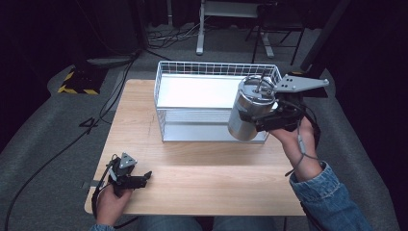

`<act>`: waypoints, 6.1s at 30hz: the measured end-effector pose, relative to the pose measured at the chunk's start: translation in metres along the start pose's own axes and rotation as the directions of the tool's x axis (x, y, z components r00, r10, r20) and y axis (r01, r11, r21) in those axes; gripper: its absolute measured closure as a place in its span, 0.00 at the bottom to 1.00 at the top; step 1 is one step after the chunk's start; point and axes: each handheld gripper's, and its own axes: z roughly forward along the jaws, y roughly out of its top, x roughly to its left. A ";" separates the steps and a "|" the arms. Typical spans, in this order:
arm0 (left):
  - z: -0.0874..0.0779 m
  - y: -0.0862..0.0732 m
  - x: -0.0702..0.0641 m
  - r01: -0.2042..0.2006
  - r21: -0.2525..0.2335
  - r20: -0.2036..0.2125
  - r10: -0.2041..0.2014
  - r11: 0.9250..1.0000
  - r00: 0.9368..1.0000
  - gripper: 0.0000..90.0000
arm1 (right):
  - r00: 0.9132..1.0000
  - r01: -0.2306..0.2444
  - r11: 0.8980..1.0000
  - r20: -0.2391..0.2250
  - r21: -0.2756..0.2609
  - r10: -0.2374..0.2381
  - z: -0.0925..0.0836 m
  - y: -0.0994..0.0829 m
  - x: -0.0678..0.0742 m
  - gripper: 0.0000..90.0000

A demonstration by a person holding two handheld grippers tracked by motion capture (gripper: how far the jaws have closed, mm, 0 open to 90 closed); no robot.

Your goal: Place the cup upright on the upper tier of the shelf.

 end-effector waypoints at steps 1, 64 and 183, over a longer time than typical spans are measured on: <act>0.000 0.000 0.000 0.000 0.000 0.000 0.000 1.000 1.000 0.16 | 1.000 -0.002 1.000 0.000 -0.004 0.002 0.000 0.004 -0.001 0.04; 0.001 0.002 0.000 0.001 0.006 0.001 -0.001 1.000 1.000 0.16 | 0.984 -0.124 0.992 0.128 0.014 0.121 0.129 0.063 -0.077 0.04; 0.004 0.005 0.001 0.007 0.005 -0.007 -0.007 1.000 1.000 0.16 | 0.991 -0.103 0.975 0.102 0.198 0.084 -0.004 -0.162 -0.035 0.00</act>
